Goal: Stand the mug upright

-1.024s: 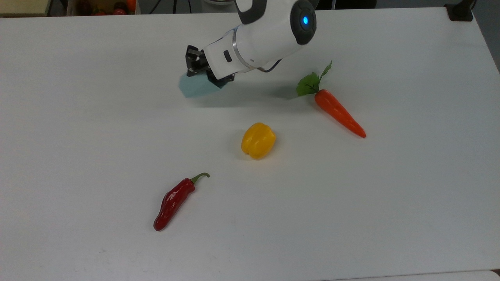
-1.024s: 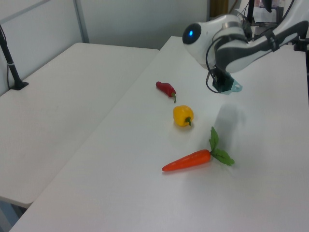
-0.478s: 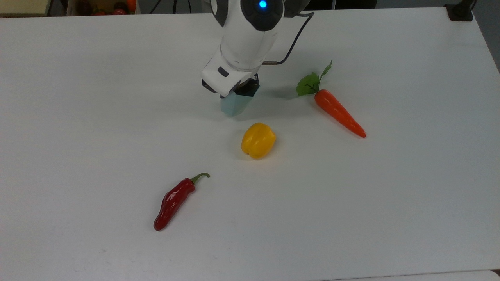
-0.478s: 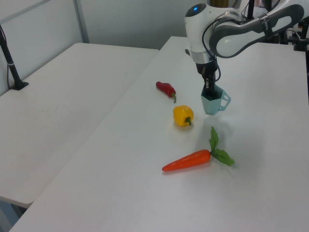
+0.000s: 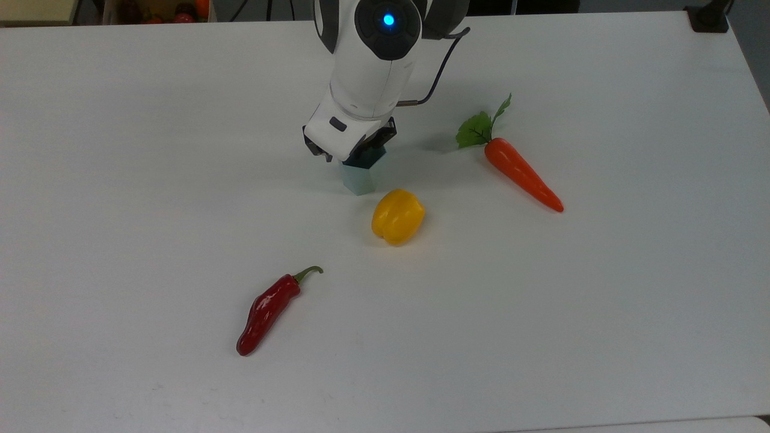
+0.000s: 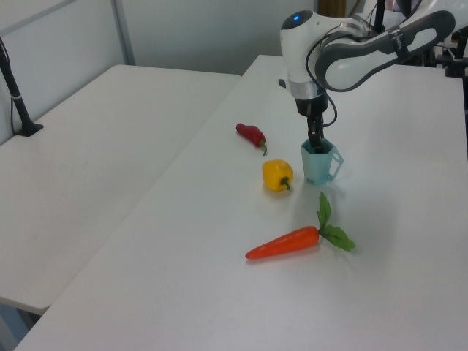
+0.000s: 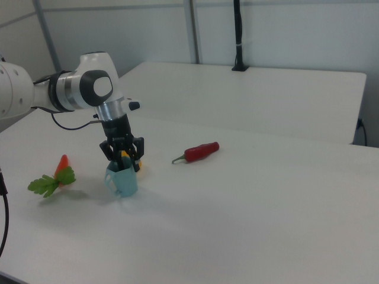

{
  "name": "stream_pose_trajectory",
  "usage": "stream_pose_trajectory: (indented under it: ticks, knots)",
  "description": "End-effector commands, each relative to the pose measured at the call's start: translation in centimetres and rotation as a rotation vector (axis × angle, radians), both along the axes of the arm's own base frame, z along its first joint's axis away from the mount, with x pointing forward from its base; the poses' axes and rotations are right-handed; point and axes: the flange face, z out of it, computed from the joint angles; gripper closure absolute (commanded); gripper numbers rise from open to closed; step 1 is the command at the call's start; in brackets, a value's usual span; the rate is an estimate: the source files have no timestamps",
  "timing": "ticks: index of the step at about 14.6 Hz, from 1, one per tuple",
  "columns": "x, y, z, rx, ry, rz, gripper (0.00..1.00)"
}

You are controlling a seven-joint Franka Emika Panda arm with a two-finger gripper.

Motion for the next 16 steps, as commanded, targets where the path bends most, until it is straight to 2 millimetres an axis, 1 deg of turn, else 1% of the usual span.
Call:
stream_pose_trajectory:
  ticks: [1,3,4,7,9,11,12,13,16]
  knots:
    - [-0.6,-0.8,4.0,0.018,-0.057,-0.004,0.0]
    - [-1.5,-1.8,7.7,0.03,-0.091,-0.029,0.0]
    - [-2.5,-3.1,10.7,0.044,-0.111,-0.06,0.0]
    - [-4.9,-5.0,16.1,0.126,-0.133,-0.129,0.0]
    - [-6.5,-7.3,18.8,0.143,-0.134,-0.177,0.0]
    - [-7.8,-8.6,20.4,0.144,-0.126,-0.201,0.0]
    - [-8.1,-9.0,20.8,0.143,-0.123,-0.209,0.0]
    - [-8.3,-9.6,21.0,0.143,-0.122,-0.219,0.0]
    - [-8.3,-9.8,21.4,0.143,-0.124,-0.222,0.0]
